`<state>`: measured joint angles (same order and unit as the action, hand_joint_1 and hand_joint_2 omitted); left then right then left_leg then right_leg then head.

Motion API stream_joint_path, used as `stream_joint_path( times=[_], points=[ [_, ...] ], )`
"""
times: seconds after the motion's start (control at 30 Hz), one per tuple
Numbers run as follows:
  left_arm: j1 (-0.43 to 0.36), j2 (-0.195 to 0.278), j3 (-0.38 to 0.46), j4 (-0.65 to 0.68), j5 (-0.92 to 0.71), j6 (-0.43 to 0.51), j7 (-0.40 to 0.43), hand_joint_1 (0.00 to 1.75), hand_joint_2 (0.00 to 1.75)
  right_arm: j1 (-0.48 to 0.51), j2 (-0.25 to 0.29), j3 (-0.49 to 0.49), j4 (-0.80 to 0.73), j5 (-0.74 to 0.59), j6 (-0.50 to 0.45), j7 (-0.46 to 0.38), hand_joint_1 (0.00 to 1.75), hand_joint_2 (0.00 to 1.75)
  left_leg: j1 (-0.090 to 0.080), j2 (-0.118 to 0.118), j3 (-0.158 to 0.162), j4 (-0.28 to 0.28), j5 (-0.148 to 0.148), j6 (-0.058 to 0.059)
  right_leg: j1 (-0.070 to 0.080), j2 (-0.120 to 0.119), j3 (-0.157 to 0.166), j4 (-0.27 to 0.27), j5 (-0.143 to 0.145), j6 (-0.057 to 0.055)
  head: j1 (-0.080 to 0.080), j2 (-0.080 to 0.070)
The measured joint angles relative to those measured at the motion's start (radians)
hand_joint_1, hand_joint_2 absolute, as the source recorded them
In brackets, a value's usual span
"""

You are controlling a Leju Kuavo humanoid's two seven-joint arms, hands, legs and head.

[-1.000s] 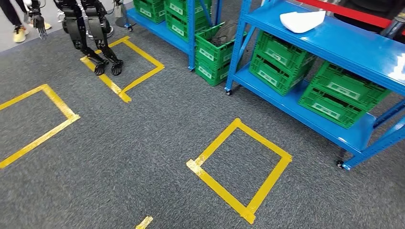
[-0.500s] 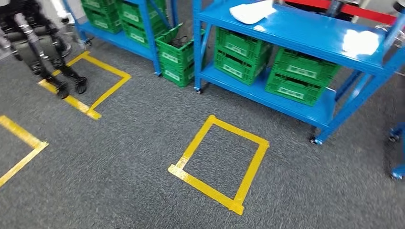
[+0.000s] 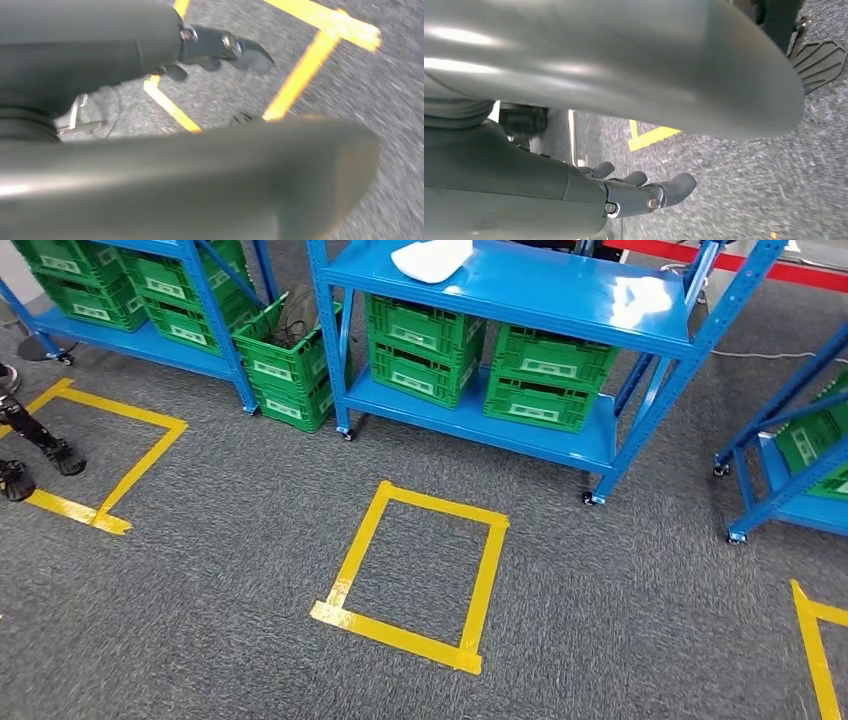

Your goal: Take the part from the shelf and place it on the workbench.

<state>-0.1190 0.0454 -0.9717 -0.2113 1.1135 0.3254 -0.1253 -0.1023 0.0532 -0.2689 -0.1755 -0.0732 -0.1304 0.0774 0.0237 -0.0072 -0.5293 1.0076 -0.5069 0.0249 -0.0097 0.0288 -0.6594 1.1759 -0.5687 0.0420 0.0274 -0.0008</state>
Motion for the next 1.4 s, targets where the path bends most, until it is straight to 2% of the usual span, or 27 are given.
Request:
stream_joint_path(
  times=[0.07, 0.1, 0.13, 0.17, 0.23, 0.3, 0.37, 0.43, 0.5, 0.57, 0.6, 0.63, 0.67, 0.73, 0.8, 0.87, 0.9, 0.93, 1.0, 1.03, 1.07, 1.1, 1.13, 1.17, 1.23, 1.3, 1.4],
  points=[
    [0.002, 0.000, -0.007, 0.000, -0.004, -0.015, -0.005, 0.00, 0.00, -0.002, 0.000, 0.000, 0.000, -0.002, 0.000, 0.000, 0.00, 0.00, -0.006, 0.034, 0.001, 0.000, -0.004, 0.004, -0.001, -0.017, -0.054, 0.107, -0.039, 0.002, 0.007, 0.000],
    [0.001, 0.000, -0.010, 0.000, -0.005, -0.020, -0.007, 0.00, 0.00, -0.002, -0.001, 0.000, 0.000, -0.003, 0.001, 0.000, 0.00, 0.00, -0.008, 0.050, 0.002, 0.000, -0.007, 0.005, -0.001, -0.020, -0.058, 0.115, -0.032, 0.000, 0.009, 0.000],
    [0.000, 0.000, -0.012, 0.000, -0.006, -0.023, -0.009, 0.00, 0.00, -0.001, -0.001, 0.000, 0.000, -0.003, 0.001, 0.000, 0.00, 0.00, -0.010, 0.064, 0.004, 0.000, -0.009, 0.006, 0.000, -0.023, -0.042, 0.083, -0.008, -0.002, 0.011, 0.000],
    [-0.001, 0.000, -0.014, -0.001, -0.008, -0.024, -0.011, 0.00, 0.00, 0.000, -0.002, 0.000, 0.000, -0.003, 0.001, 0.001, 0.00, 0.00, -0.011, 0.077, 0.008, 0.000, -0.012, 0.005, 0.002, -0.032, -0.008, 0.020, 0.025, -0.008, 0.013, 0.000],
    [-0.003, 0.000, -0.017, -0.002, -0.014, -0.024, -0.011, 0.00, 0.00, -0.001, -0.004, 0.000, 0.000, -0.003, 0.001, 0.003, 0.00, 0.00, -0.014, 0.101, 0.016, 0.000, -0.018, 0.000, 0.013, -0.068, 0.058, -0.109, 0.072, -0.022, 0.018, 0.000],
    [-0.005, 0.001, -0.022, -0.002, -0.022, -0.025, -0.009, 0.00, 0.00, -0.004, -0.006, 0.001, 0.000, -0.002, 0.003, 0.010, 0.00, 0.00, -0.015, 0.122, 0.022, -0.001, -0.024, -0.009, 0.022, -0.081, 0.080, -0.158, 0.081, -0.032, 0.018, 0.000],
    [-0.008, 0.001, -0.029, -0.004, -0.026, -0.033, -0.011, 0.00, 0.00, -0.003, -0.008, 0.004, 0.000, 0.003, 0.005, 0.023, 0.00, 0.00, -0.014, 0.136, 0.030, -0.005, -0.028, -0.019, 0.022, -0.058, 0.089, -0.166, 0.086, -0.039, 0.018, 0.000],
    [-0.012, 0.002, -0.033, -0.006, -0.017, -0.045, -0.023, 0.00, 0.00, 0.000, -0.010, 0.011, 0.000, 0.008, 0.008, 0.034, 0.00, 0.00, -0.011, 0.098, 0.025, 0.017, -0.049, -0.029, 0.014, -0.038, 0.109, -0.186, 0.095, -0.046, 0.014, 0.000],
    [-0.013, 0.002, -0.033, -0.006, 0.005, -0.056, -0.033, 0.00, 0.00, -0.001, -0.010, 0.017, 0.000, 0.010, 0.009, 0.037, 0.00, 0.00, -0.007, 0.037, -0.023, 0.120, -0.101, -0.036, 0.007, -0.018, 0.119, -0.196, 0.100, -0.051, 0.001, 0.000],
    [-0.008, 0.002, -0.033, -0.006, 0.025, -0.059, -0.025, 0.00, 0.00, -0.003, -0.009, 0.020, 0.000, 0.007, 0.007, 0.036, 0.00, 0.00, -0.005, 0.017, -0.086, 0.239, -0.138, -0.039, 0.007, 0.009, 0.118, -0.195, 0.101, -0.053, -0.009, 0.000],
    [-0.004, 0.002, -0.033, -0.006, 0.030, -0.058, -0.017, 0.00, 0.00, -0.003, -0.008, 0.022, 0.000, 0.004, 0.006, 0.035, 0.00, 0.00, -0.005, 0.015, -0.102, 0.258, -0.131, -0.039, 0.006, 0.024, 0.119, -0.194, 0.100, -0.053, -0.013, 0.000],
    [-0.002, 0.003, -0.033, -0.006, 0.033, -0.056, -0.008, 0.00, 0.00, -0.002, -0.008, 0.023, 0.000, 0.001, 0.006, 0.034, 0.00, 0.00, -0.004, 0.012, -0.101, 0.239, -0.104, -0.039, 0.005, 0.041, 0.120, -0.193, 0.099, -0.051, -0.017, 0.000],
    [0.000, 0.003, -0.033, -0.006, 0.035, -0.055, -0.001, 0.00, 0.00, -0.001, -0.007, 0.025, 0.000, -0.002, 0.005, 0.033, 0.00, 0.00, -0.003, 0.005, -0.084, 0.186, -0.063, -0.038, 0.004, 0.057, 0.121, -0.190, 0.097, -0.048, -0.021, 0.000],
    [0.001, 0.004, -0.033, -0.005, 0.036, -0.053, 0.006, 0.00, 0.00, 0.000, -0.007, 0.025, 0.000, -0.005, 0.004, 0.032, 0.00, 0.00, 0.002, -0.040, -0.037, 0.063, -0.008, -0.035, 0.002, 0.085, 0.117, -0.179, 0.090, -0.037, -0.029, 0.000],
    [-0.001, 0.004, -0.032, -0.005, 0.036, -0.053, 0.004, 0.00, 0.00, -0.001, -0.008, 0.026, 0.000, -0.006, 0.003, 0.032, 0.00, 0.00, 0.003, -0.074, -0.013, 0.011, -0.004, -0.030, -0.001, 0.104, 0.107, -0.169, 0.087, -0.023, -0.030, 0.000],
    [-0.004, 0.003, -0.032, -0.006, 0.035, -0.054, -0.003, 0.00, 0.00, 0.000, -0.009, 0.028, 0.000, -0.007, 0.002, 0.032, 0.00, 0.00, 0.001, -0.063, -0.006, 0.007, -0.005, -0.019, -0.005, 0.119, 0.095, -0.169, 0.089, -0.011, -0.029, 0.000],
    [-0.004, 0.003, -0.032, -0.006, 0.035, -0.055, -0.007, 0.00, 0.00, 0.002, -0.008, 0.030, 0.000, -0.008, 0.002, 0.032, 0.00, 0.00, 0.002, -0.054, -0.003, 0.006, -0.004, -0.013, -0.005, 0.110, 0.089, -0.163, 0.085, -0.005, -0.028, 0.000],
    [-0.005, 0.004, -0.032, -0.006, 0.035, -0.056, -0.011, 0.00, 0.00, 0.003, -0.008, 0.031, 0.000, -0.008, 0.001, 0.032, 0.00, 0.00, 0.003, -0.046, 0.000, 0.004, -0.002, -0.007, -0.003, 0.084, 0.076, -0.142, 0.073, -0.001, -0.022, 0.000],
    [-0.002, 0.004, -0.032, -0.006, 0.035, -0.058, -0.024, 0.00, 0.00, 0.002, -0.007, 0.034, 0.000, -0.010, 0.000, 0.032, 0.00, 0.00, 0.000, -0.028, -0.001, 0.001, -0.001, 0.003, -0.001, 0.014, 0.027, -0.042, 0.020, 0.005, -0.006, 0.000],
    [-0.001, 0.004, -0.032, -0.006, 0.034, -0.059, -0.032, 0.00, 0.00, 0.000, -0.007, 0.036, 0.000, -0.012, 0.000, 0.032, 0.00, 0.00, -0.003, -0.018, -0.001, 0.001, -0.002, 0.006, -0.002, -0.008, -0.006, 0.026, -0.011, 0.007, 0.001, 0.000],
    [0.001, 0.004, -0.032, -0.006, 0.034, -0.062, -0.041, 0.00, 0.00, -0.001, -0.007, 0.037, 0.000, -0.014, 0.001, 0.032, 0.00, 0.00, -0.006, -0.009, -0.001, 0.001, -0.003, 0.008, -0.003, -0.016, -0.034, 0.083, -0.032, 0.008, 0.005, 0.000],
    [0.002, 0.004, -0.032, -0.006, 0.032, -0.064, -0.050, 0.00, 0.00, -0.001, -0.007, 0.039, 0.000, -0.016, 0.001, 0.033, 0.00, 0.00, -0.008, -0.001, -0.001, 0.001, -0.004, 0.009, -0.003, -0.019, -0.049, 0.112, -0.036, 0.007, 0.006, 0.000],
    [0.002, 0.004, -0.032, -0.006, 0.031, -0.065, -0.057, 0.00, 0.00, -0.001, -0.007, 0.040, 0.000, -0.017, 0.000, 0.034, 0.00, 0.00, -0.010, 0.005, 0.000, 0.001, -0.004, 0.010, -0.003, -0.020, -0.044, 0.103, -0.020, 0.005, 0.008, 0.000],
    [0.002, 0.004, -0.032, -0.006, 0.029, -0.065, -0.062, 0.00, 0.00, 0.000, -0.007, 0.040, 0.000, -0.019, 0.000, 0.035, 0.00, 0.00, -0.011, 0.010, 0.001, 0.001, -0.005, 0.009, -0.001, -0.020, -0.021, 0.056, 0.010, 0.000, 0.011, 0.000],
    [-0.001, 0.003, -0.032, -0.006, 0.027, -0.065, -0.067, 0.00, 0.00, -0.001, -0.008, 0.041, 0.000, -0.021, -0.001, 0.037, 0.00, 0.00, -0.015, 0.018, 0.003, 0.001, -0.007, 0.007, 0.007, -0.025, 0.049, -0.082, 0.067, -0.018, 0.015, 0.000],
    [-0.002, 0.002, -0.032, -0.006, 0.024, -0.064, -0.068, 0.00, 0.00, -0.004, -0.009, 0.041, 0.000, -0.021, -0.002, 0.037, 0.00, 0.00, -0.015, 0.022, 0.003, 0.001, -0.010, 0.000, 0.016, -0.031, 0.087, -0.159, 0.082, -0.032, 0.016, 0.000],
    [-0.004, -0.001, -0.032, -0.007, 0.023, -0.061, -0.067, 0.00, 0.00, -0.005, -0.009, 0.041, 0.000, -0.022, -0.002, 0.038, 0.00, 0.00, -0.011, 0.025, 0.010, -0.005, -0.013, -0.017, 0.019, -0.029, 0.103, -0.182, 0.085, -0.043, 0.016, 0.000]
  ],
)
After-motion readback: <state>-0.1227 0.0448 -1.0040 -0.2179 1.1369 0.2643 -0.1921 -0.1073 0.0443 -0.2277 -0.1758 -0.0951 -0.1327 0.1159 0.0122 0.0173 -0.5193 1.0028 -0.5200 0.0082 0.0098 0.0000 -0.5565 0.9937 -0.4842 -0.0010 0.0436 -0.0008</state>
